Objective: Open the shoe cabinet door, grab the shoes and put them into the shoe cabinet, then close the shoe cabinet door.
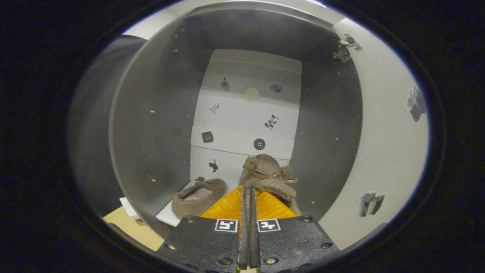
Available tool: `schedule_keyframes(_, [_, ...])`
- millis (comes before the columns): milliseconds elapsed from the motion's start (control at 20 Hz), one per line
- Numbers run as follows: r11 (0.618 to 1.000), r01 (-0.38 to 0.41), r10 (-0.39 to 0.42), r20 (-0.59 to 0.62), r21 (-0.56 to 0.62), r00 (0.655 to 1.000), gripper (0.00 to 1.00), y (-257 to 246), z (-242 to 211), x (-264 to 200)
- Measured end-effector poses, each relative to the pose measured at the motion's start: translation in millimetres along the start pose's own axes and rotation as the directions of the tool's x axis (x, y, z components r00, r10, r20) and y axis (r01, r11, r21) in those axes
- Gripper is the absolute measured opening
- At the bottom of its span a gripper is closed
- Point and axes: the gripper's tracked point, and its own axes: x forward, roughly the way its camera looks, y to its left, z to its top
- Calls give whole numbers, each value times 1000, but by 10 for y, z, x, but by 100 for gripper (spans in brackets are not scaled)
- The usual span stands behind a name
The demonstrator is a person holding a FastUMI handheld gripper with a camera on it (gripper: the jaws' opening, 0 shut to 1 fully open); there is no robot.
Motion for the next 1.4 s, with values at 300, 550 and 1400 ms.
schedule_keyframes(300, [1000, -5, 5, -65, 10, 998, 6, 39, -269, 555])
schedule_keyframes(550, [999, -23, 28, -138, 41, 990, 6, 120, -565, 898])
schedule_keyframes(1400, [998, -31, 35, -84, 46, 996, 100, 136, -440, 206])
